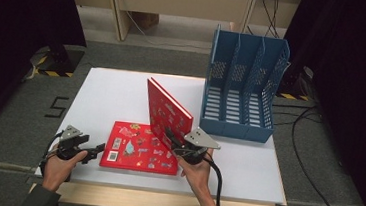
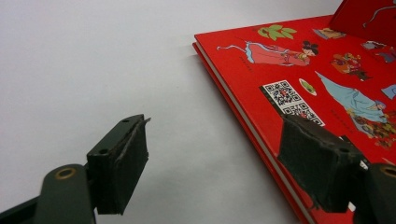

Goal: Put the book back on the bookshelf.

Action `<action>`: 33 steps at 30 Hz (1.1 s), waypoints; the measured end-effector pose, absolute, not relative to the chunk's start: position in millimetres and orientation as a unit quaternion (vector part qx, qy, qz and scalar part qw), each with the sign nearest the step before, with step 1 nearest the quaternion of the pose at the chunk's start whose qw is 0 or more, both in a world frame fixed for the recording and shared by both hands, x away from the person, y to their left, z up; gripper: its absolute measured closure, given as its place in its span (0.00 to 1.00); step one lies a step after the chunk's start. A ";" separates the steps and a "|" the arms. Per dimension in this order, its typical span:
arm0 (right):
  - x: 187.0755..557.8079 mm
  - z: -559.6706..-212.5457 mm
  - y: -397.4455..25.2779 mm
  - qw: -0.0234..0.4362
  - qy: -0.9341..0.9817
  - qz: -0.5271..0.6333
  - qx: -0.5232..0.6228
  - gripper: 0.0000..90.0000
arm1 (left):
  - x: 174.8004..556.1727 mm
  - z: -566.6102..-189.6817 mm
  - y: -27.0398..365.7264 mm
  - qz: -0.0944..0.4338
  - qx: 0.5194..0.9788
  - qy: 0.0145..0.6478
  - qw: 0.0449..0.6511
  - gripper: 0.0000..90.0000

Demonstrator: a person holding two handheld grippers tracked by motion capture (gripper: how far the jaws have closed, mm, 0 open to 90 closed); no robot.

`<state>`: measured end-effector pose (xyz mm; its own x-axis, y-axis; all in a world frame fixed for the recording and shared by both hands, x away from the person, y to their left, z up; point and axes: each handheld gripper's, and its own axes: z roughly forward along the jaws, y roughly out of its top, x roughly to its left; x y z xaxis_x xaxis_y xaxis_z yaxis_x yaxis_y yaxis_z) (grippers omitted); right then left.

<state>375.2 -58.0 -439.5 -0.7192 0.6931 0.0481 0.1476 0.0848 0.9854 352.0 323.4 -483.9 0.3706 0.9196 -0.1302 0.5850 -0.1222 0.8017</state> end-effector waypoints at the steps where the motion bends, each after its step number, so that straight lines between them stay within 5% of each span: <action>1: 375.4 -439.9 -57.7 0.225 0.702 0.606 0.299 0.83 | 352.0 -484.0 323.1 0.205 0.720 0.522 0.408 0.26; 18: 376.0 -439.7 -55.6 0.231 0.710 0.601 0.287 0.88 | 352.3 -484.2 323.7 0.204 0.722 0.522 0.407 0.26; 33: 376.9 -433.6 -66.0 0.193 0.689 0.625 0.311 0.88 | 352.5 -484.4 323.9 0.203 0.721 0.523 0.408 0.26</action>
